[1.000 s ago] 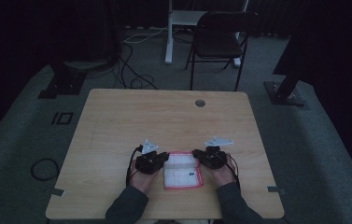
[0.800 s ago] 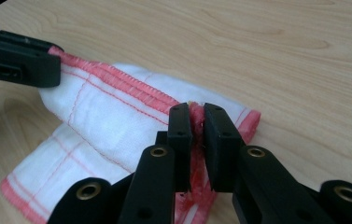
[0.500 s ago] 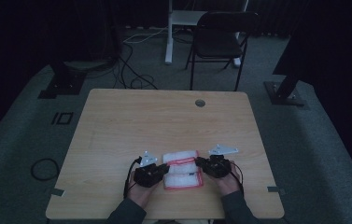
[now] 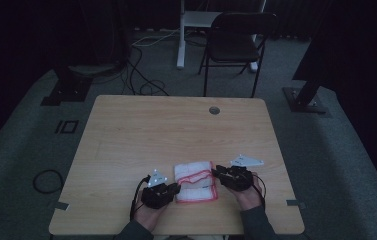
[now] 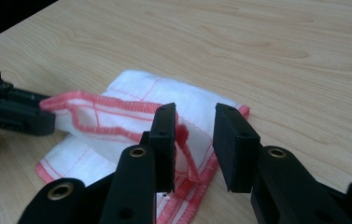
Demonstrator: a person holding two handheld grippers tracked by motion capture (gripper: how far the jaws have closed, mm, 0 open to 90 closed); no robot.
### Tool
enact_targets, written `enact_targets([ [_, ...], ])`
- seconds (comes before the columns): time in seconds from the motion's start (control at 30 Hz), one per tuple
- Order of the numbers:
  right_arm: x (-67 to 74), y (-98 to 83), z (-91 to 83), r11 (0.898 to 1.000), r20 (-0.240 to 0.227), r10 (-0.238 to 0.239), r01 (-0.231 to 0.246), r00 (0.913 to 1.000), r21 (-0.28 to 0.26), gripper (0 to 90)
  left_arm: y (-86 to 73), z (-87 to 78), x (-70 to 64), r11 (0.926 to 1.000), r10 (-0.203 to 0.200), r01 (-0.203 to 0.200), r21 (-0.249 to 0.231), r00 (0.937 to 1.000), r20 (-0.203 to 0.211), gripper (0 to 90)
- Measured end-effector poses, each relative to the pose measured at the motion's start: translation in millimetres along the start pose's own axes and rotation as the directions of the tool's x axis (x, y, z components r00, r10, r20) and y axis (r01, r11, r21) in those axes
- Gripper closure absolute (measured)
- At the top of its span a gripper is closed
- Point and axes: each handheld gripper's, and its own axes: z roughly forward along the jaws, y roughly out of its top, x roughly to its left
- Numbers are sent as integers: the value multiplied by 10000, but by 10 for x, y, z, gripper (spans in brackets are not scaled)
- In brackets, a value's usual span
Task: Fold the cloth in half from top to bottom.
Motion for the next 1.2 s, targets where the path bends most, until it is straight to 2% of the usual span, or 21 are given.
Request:
enact_targets([
  [0.17, -40, 15, -59, 9996, 12, 129, -129, 9999, -269, 695, -81, -49, 11, 10000, 50, -50, -7, 10000, 51, 750],
  [0.37, -75, 18, -76, 9992, 44, 194, -192, 9998, -351, 695, -138, -113, 53, 10000, 37, -36, 37, 9998, -171, 731],
  [0.6, -84, -3, -70, 9993, 87, 246, -243, 9997, -294, 695, -126, -167, 117, 9997, -132, 124, -188, 9989, -443, 730],
  [0.77, -97, -23, -75, 9993, 209, 244, -238, 9995, -300, 695, -113, -173, 146, 9997, -49, 37, -221, 9984, -558, 722],
  [1.0, -160, -85, -65, 9992, 485, 336, -324, 9983, -241, 692, -114, -179, 245, 9996, -33, 8, -278, 9961, -886, 716],
  [1.2, -219, -138, -29, 9990, 738, 384, -368, 9965, -239, 687, -153, -153, 337, 9997, -1, -30, -235, 9914, -1310, 714],
])
